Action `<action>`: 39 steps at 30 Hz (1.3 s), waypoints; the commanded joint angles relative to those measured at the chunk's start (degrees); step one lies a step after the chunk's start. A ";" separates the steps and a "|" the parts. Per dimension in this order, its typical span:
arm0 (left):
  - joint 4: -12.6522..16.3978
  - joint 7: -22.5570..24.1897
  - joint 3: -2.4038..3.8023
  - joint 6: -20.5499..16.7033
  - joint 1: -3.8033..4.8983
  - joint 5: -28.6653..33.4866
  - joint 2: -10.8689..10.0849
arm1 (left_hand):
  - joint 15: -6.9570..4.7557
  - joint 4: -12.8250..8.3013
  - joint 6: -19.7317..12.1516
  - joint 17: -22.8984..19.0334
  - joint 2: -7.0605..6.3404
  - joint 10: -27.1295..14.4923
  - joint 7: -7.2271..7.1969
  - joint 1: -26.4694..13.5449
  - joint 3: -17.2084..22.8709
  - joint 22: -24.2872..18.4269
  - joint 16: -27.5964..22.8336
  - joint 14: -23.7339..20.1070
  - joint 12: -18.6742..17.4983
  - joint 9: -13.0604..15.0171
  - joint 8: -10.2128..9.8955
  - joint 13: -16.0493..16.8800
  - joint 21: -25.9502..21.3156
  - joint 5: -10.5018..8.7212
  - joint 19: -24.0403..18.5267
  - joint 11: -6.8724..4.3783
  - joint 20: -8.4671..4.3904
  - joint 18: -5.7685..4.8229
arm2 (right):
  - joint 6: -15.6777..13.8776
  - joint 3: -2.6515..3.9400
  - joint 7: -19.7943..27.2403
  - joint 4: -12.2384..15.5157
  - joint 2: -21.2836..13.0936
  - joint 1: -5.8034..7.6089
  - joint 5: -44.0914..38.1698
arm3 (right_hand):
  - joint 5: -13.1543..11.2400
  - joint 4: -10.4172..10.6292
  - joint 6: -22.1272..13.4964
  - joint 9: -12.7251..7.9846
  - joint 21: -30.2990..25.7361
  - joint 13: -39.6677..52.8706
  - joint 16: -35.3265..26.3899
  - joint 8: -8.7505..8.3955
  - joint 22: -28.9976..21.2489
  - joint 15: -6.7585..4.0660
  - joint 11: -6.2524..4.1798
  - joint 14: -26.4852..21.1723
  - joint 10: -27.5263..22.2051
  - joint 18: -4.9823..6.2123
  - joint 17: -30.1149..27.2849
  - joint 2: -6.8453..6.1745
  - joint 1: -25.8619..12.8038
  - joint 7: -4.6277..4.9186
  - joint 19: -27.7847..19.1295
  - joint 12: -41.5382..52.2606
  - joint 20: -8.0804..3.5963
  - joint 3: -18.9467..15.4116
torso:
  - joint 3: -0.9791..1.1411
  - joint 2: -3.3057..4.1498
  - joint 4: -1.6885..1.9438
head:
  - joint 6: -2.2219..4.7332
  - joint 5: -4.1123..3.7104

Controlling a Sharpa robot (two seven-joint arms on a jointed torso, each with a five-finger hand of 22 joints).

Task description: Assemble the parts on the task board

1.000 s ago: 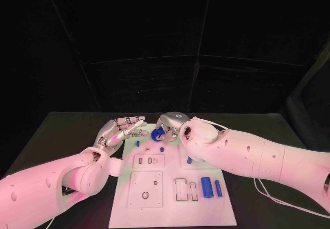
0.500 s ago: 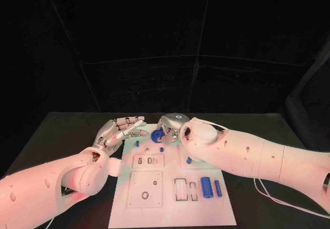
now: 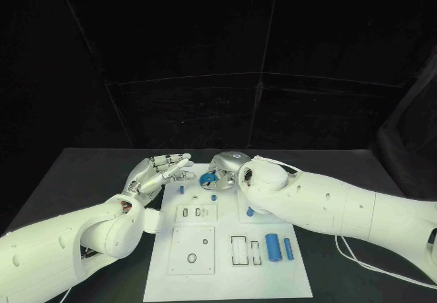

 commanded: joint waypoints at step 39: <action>-0.79 0.11 0.04 1.06 0.07 -0.18 -0.26 | 0.22 -0.60 -0.09 0.18 0.78 -0.35 1.37 -0.04 0.01 -0.17 -0.44 -0.17 -0.25 -0.03 -0.38 -0.03 -0.41 0.01 0.05 0.02 0.43 0.75 | -7.04 -0.12 30.57 4.70 -26.60 -0.53 31.32 | 0.68 -8.36 1.23 -0.03 -0.89 0.03 -0.26 0.00 -1.15 -0.13 -0.38 3.12 -0.47 0.07 0.67 -0.40 14.16 -0.31 -0.83 -0.49 -0.03 -2.45 | 0.90 -0.40 -1.55 | 1.11 -0.33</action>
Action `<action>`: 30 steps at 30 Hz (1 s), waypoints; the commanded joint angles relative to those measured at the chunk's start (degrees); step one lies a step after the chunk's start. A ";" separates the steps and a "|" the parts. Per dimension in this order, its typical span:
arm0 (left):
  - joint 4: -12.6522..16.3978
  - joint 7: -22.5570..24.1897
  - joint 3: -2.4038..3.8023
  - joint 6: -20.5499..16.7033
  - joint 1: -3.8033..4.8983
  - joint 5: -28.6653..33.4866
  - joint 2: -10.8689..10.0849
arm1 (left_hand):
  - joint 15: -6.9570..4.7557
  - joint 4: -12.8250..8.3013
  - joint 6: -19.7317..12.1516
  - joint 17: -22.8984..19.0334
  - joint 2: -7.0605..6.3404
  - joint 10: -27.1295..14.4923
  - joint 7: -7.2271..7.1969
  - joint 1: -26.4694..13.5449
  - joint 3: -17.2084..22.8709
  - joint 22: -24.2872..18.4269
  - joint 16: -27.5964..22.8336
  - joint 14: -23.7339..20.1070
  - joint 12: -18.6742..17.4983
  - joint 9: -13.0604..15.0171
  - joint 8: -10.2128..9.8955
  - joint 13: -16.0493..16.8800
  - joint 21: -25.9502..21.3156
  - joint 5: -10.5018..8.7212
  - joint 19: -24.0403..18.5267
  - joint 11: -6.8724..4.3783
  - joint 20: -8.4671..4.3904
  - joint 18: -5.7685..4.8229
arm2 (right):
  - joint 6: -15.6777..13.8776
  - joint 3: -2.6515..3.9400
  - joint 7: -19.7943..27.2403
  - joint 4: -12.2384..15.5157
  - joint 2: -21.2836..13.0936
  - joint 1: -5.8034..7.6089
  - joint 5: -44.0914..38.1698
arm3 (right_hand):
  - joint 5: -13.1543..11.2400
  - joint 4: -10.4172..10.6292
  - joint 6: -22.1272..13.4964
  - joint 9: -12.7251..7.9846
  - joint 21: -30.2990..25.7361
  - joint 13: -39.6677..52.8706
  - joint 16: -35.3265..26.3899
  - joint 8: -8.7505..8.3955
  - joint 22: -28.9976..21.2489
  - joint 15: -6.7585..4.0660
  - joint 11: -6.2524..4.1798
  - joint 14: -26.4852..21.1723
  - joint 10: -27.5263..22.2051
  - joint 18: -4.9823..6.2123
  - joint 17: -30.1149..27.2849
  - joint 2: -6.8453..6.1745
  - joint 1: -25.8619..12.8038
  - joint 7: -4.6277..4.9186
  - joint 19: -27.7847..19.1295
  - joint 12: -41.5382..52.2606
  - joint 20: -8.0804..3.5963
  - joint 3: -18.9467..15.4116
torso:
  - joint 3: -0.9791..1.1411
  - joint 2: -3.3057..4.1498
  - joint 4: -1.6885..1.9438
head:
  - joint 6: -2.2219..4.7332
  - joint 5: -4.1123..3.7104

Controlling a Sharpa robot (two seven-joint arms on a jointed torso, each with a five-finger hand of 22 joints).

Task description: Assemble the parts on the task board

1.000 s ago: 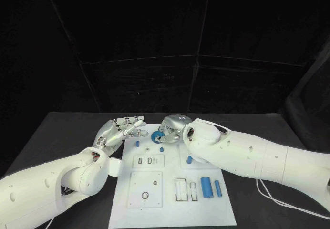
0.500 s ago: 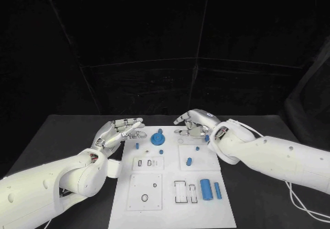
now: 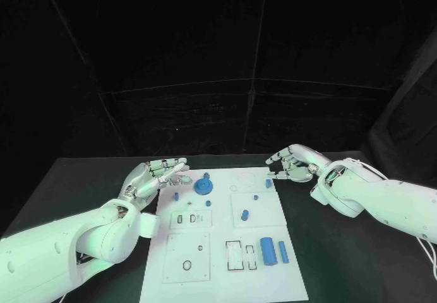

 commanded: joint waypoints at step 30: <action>-1.13 0.10 0.04 1.24 -0.15 -0.18 1.15 | 0.19 -0.38 0.07 0.11 0.63 -0.13 1.31 0.30 0.03 -0.12 -0.28 -0.14 -0.20 0.02 -0.17 -0.01 -0.16 0.01 0.07 -0.11 0.42 0.77 | 4.75 0.01 2.24 -6.66 2.41 -3.77 3.28 | -2.55 -0.93 -0.77 -0.13 -0.37 -0.33 0.08 -0.07 -0.21 -0.10 0.08 3.05 -0.51 0.12 0.85 1.04 1.75 0.15 -0.53 -0.73 0.08 -0.75 | 0.00 0.06 0.25 | -0.81 -0.01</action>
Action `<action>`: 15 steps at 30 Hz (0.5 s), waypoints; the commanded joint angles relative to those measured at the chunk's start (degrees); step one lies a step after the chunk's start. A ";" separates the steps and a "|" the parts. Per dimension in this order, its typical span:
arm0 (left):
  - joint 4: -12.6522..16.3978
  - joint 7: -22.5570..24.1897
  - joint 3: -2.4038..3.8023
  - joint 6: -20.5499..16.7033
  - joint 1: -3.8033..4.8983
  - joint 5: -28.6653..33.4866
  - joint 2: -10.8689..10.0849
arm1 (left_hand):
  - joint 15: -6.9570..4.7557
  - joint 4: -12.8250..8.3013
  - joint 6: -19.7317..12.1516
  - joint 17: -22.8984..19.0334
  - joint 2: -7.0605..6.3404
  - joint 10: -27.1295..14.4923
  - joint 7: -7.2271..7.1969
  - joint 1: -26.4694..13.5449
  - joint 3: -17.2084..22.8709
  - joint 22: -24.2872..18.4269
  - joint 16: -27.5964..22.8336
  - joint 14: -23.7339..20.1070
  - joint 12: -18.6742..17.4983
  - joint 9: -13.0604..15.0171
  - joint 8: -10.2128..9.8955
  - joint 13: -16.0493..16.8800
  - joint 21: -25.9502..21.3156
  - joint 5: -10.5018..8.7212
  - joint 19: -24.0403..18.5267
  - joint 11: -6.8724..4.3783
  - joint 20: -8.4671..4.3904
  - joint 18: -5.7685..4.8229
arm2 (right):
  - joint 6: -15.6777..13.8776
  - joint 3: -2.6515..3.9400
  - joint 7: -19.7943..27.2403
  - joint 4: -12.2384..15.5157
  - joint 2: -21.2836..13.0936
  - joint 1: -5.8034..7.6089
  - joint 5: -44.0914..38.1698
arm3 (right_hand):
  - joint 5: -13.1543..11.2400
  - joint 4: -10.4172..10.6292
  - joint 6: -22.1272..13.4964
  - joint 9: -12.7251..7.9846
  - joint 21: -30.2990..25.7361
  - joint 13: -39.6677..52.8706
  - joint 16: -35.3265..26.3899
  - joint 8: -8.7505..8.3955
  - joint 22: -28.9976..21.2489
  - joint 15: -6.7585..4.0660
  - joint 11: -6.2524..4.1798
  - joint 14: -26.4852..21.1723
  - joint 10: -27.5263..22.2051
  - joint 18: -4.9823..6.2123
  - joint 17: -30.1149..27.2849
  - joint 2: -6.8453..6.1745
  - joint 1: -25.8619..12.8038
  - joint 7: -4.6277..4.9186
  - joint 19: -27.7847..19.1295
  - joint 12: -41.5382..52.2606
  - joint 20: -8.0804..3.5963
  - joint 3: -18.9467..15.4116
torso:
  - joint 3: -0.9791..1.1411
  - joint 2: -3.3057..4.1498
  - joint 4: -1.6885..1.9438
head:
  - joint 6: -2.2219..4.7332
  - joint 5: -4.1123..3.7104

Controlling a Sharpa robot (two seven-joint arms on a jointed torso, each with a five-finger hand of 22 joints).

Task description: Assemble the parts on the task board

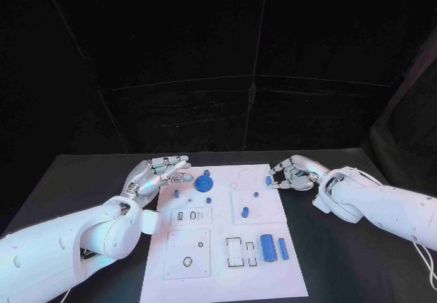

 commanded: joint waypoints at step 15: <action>-0.07 0.13 0.05 0.84 0.01 -0.18 0.06 | 0.19 -0.38 0.07 0.05 0.36 -0.13 1.31 0.03 0.03 -0.08 -0.28 -0.14 -0.21 0.01 -0.17 -0.01 -0.16 0.01 0.08 -0.11 0.42 0.77 | 0.12 0.03 0.34 -2.02 2.31 -0.86 -0.47 | -3.93 -2.28 1.19 0.24 -0.29 0.53 0.10 0.52 0.21 -0.24 -0.11 3.11 0.23 0.07 1.08 2.60 3.41 0.00 -0.17 0.24 -0.25 1.82 | 0.00 -0.04 0.00 | -0.27 0.24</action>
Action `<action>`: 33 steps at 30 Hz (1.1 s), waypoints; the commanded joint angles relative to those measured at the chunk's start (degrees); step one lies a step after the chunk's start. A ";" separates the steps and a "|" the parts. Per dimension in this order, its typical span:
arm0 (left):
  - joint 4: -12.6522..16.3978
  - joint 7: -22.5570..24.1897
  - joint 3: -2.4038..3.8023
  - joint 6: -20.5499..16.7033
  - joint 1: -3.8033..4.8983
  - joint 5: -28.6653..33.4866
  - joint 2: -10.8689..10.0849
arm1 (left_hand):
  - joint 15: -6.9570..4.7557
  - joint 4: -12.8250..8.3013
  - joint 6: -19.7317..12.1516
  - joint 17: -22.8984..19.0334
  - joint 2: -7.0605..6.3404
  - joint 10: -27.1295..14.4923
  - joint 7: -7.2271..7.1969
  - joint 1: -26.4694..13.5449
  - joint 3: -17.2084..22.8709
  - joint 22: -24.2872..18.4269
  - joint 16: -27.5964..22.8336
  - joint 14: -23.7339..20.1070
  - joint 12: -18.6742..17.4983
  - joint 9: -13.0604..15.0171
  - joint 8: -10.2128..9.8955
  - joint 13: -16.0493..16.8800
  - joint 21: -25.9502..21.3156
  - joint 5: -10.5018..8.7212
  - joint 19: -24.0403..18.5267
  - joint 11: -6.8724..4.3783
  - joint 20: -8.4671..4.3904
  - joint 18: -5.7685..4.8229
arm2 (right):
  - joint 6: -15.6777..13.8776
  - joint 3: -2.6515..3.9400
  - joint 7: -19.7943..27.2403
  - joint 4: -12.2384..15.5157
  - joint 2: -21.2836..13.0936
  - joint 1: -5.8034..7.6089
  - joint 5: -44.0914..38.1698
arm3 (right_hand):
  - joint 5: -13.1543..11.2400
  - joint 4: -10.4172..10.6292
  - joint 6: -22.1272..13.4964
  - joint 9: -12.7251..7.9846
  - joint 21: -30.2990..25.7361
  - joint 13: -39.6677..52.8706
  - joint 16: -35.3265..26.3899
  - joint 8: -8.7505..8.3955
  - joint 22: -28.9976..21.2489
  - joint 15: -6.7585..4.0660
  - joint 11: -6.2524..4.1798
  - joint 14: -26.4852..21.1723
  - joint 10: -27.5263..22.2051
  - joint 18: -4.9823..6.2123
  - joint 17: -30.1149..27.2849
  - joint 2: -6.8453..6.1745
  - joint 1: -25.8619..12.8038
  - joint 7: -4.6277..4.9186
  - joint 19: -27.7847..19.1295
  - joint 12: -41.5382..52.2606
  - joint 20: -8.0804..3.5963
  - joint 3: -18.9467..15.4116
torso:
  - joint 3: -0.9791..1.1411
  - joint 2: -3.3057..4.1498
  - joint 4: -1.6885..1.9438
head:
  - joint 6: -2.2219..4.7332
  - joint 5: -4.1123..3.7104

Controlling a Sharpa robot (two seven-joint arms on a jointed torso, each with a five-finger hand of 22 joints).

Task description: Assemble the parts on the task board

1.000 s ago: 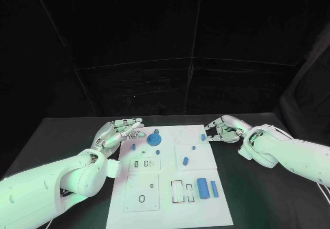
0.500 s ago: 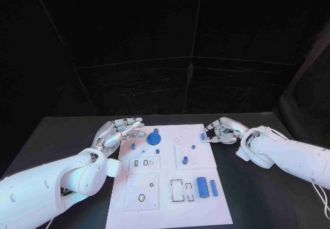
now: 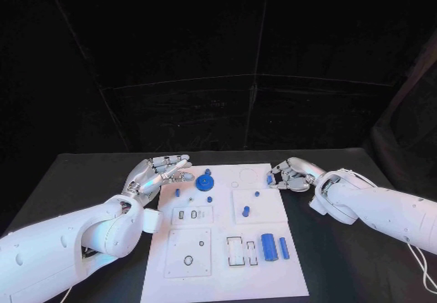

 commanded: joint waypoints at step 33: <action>-0.15 0.12 0.05 0.83 0.03 -0.18 -0.11 | 0.18 -0.56 0.10 0.13 0.42 -0.10 1.29 0.07 0.09 -0.12 -0.35 -0.11 -0.23 0.02 -0.18 -0.02 -0.18 0.01 0.10 -0.12 0.41 0.78 | -4.97 0.04 -0.54 0.77 0.66 -0.01 -0.83 | -3.02 -1.97 9.97 1.35 0.38 3.11 0.79 4.60 1.57 -2.22 -2.57 3.49 2.59 -0.20 2.65 3.46 0.65 -2.98 0.77 3.28 -1.96 4.63 | 0.09 -0.06 -0.11 | 0.04 -0.10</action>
